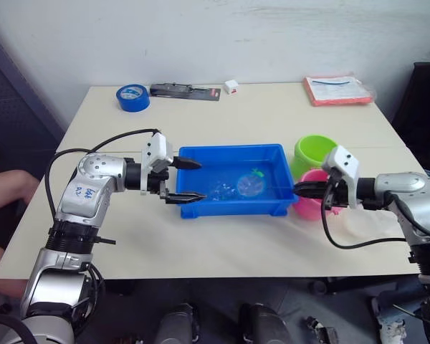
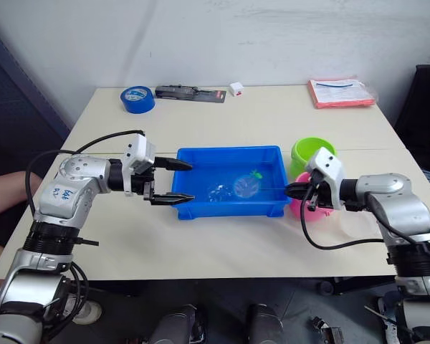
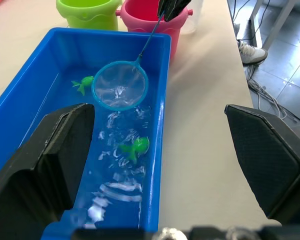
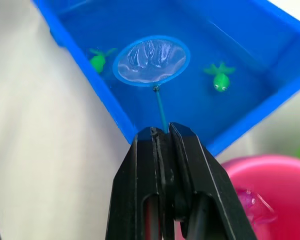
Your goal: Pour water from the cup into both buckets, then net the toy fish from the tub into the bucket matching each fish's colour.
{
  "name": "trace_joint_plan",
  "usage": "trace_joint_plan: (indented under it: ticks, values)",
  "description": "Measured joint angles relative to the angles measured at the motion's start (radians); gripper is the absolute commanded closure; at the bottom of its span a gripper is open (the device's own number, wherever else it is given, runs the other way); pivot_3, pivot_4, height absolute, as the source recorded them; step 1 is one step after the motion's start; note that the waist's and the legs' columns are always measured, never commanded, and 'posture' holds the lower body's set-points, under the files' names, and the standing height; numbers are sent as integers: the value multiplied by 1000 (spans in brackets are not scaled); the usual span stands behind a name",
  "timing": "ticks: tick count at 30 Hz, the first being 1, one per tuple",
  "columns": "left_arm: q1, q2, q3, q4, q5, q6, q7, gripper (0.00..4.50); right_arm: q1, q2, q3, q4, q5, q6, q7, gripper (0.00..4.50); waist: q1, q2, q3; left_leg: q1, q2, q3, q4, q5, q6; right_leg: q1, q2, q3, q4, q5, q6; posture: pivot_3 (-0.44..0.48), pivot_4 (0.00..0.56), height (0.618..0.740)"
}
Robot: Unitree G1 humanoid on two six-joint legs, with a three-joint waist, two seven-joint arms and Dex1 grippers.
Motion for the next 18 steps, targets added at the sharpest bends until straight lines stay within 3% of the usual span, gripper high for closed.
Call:
trace_joint_plan:
  ticks: [3,7,18]
  values:
    - [-22,3,1,41,3,-16,-7,0,18,-3,-6,-26,-45,-48,-48,3701,-1,1,-1,0,0,0,0,0,0,0,0,0,-1,0,0,0,150,740]
    - [-33,62,-12,156,52,-95,-52,0,5,-2,78,-45,-179,-161,-100,3701,-8,1,-1,0,0,2,-2,0,-1,-1,1,0,-1,0,0,0,150,740]
    - [-16,175,-8,229,94,-155,-128,0,-146,170,318,-11,-386,-234,-162,3701,-1,1,-1,-1,1,2,-2,-1,1,-5,-2,-2,-4,-3,-5,0,150,740]
